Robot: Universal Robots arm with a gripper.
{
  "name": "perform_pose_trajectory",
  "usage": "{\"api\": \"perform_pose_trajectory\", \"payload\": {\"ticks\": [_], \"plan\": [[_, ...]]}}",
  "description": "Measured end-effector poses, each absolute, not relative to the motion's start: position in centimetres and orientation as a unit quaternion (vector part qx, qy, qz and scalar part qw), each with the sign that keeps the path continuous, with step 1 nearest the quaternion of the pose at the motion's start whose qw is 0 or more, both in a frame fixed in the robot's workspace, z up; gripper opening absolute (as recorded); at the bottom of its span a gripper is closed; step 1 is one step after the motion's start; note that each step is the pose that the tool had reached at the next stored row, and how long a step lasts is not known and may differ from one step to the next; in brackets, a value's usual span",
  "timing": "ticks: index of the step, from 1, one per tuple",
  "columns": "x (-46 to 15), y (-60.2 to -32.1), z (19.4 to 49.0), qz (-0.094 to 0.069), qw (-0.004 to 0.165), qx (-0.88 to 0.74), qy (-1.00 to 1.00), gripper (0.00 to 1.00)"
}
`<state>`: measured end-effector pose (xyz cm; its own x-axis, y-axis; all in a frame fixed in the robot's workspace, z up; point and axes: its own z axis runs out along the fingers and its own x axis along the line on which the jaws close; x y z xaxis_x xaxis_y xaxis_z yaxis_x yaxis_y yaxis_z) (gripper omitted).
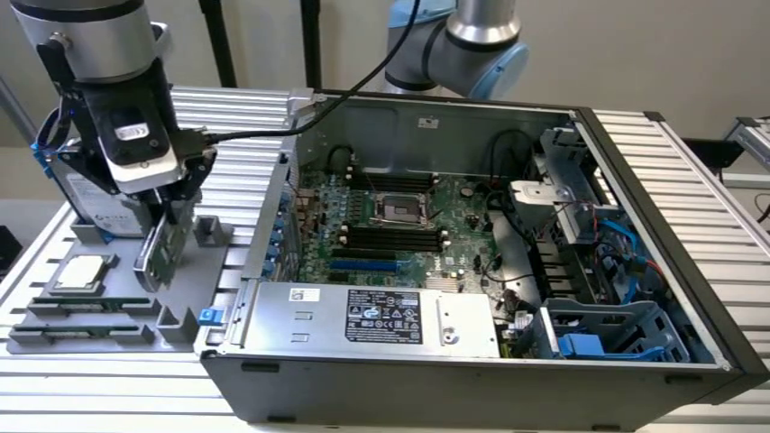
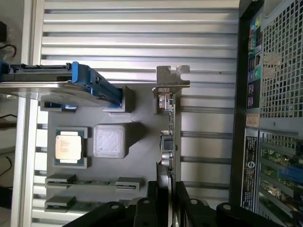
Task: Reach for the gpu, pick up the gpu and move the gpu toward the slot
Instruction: 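Pick up the gpu and move the gpu toward the slot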
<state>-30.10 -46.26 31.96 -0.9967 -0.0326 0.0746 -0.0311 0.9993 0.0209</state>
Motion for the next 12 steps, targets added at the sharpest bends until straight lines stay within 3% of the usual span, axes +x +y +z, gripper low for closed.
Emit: {"api": "perform_pose_trajectory", "payload": {"ticks": [12], "plan": [[-26.9,-46.3,37.4,-0.015,0.038,0.020,-0.999,0.26]]}}
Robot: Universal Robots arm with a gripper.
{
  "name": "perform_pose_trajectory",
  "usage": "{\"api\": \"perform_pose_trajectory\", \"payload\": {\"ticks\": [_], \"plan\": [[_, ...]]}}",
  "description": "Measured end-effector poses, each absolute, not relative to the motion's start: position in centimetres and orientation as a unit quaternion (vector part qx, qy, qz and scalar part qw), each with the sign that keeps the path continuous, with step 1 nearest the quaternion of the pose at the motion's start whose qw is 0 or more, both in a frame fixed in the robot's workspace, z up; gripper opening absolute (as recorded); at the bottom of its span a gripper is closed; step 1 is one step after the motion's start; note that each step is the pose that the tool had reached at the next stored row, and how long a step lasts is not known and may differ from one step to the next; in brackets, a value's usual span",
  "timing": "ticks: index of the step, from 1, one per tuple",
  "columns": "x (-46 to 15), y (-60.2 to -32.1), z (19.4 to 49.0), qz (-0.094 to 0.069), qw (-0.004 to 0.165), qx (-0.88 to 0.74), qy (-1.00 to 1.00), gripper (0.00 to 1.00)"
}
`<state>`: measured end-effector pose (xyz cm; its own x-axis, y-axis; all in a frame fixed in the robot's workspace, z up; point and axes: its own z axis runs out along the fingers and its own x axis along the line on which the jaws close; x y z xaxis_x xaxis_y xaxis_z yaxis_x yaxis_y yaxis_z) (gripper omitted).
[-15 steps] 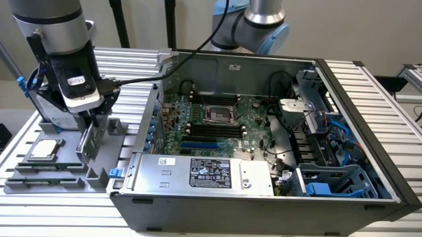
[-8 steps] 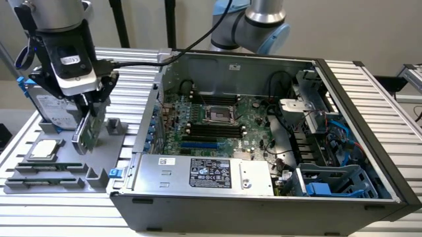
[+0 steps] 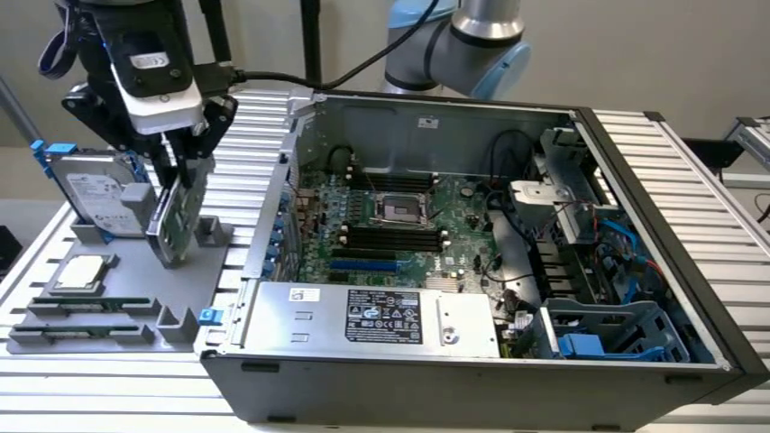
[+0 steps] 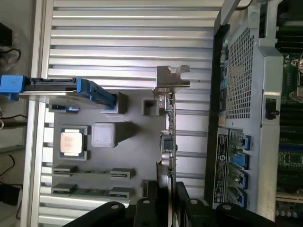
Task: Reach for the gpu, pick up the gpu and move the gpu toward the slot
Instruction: 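Pick up the gpu and move the gpu toward the slot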
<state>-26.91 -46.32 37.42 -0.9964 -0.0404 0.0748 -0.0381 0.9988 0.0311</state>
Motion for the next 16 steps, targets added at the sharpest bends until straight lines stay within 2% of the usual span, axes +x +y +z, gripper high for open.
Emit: {"api": "perform_pose_trajectory", "payload": {"ticks": [11,16], "plan": [[-22.1,-46.4,42.3,-0.019,0.041,0.021,-0.999,0.26],[-19.8,-46.4,43.1,-0.020,0.043,0.021,-0.999,0.26]]}}
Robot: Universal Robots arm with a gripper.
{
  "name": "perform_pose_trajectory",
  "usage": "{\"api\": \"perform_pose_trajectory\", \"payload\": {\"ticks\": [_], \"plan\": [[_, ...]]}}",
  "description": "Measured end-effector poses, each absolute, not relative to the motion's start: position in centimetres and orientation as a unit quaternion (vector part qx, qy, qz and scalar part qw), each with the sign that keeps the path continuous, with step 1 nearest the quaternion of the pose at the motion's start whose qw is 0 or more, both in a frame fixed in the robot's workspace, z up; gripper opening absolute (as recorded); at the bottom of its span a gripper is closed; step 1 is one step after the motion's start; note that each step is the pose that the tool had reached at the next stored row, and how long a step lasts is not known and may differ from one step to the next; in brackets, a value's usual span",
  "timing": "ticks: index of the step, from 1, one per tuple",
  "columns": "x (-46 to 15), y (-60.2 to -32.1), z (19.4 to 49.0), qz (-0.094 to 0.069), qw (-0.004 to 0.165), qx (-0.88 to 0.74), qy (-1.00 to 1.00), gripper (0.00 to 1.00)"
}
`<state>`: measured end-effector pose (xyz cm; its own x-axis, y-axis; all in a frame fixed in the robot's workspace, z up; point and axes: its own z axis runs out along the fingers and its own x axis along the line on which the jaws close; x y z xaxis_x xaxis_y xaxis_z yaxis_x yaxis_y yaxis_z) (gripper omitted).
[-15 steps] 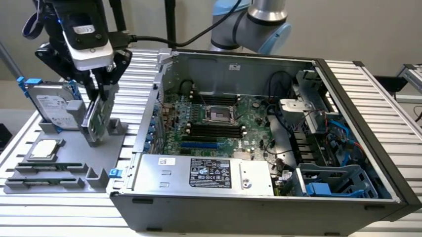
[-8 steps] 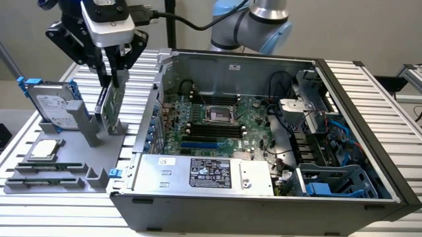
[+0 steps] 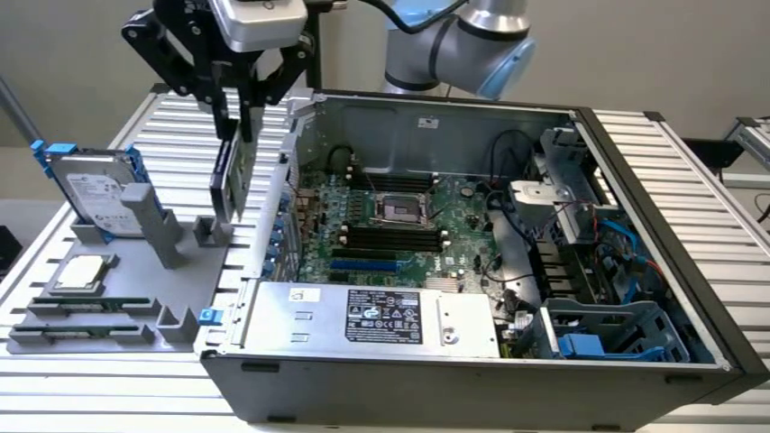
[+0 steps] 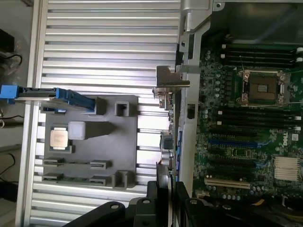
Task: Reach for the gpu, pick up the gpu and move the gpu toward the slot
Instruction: 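Pick up the gpu and move the gpu toward the slot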
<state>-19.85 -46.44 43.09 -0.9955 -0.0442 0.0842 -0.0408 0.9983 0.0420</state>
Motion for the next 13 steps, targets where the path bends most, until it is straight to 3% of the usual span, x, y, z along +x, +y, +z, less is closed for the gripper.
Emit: {"api": "perform_pose_trajectory", "payload": {"ticks": [13], "plan": [[-14.0,-46.4,43.1,-0.026,0.043,0.022,-0.999,0.26]]}}
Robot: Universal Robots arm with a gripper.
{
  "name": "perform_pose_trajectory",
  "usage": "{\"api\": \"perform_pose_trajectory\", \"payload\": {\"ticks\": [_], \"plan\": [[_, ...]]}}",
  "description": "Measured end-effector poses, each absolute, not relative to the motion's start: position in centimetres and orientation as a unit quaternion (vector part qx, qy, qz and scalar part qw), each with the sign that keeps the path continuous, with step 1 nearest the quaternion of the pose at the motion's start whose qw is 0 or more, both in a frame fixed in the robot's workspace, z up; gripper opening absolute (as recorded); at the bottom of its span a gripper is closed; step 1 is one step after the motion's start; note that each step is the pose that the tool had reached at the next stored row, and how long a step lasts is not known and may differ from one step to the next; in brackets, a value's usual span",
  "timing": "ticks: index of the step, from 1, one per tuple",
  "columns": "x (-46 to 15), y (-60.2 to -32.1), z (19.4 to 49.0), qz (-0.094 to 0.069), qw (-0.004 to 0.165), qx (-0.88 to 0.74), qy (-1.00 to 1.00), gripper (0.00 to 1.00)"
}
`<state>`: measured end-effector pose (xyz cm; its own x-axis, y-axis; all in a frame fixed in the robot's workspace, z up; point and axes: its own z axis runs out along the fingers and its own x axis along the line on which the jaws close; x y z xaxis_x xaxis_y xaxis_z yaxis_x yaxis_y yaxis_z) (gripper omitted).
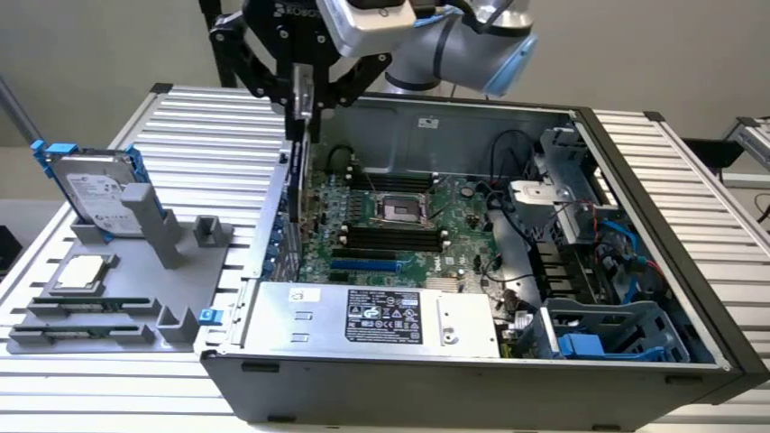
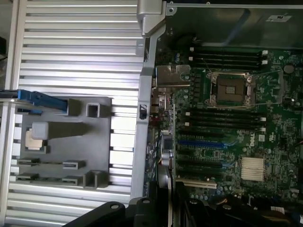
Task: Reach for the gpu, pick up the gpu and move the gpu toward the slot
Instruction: 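Pick up the gpu and move the gpu toward the slot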
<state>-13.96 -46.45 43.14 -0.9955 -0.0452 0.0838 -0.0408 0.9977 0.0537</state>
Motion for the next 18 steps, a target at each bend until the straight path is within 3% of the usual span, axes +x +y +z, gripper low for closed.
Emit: {"api": "perform_pose_trajectory", "payload": {"ticks": [18], "plan": [[-5.9,-45.3,41.8,-0.026,0.043,0.022,-0.999,0.26]]}}
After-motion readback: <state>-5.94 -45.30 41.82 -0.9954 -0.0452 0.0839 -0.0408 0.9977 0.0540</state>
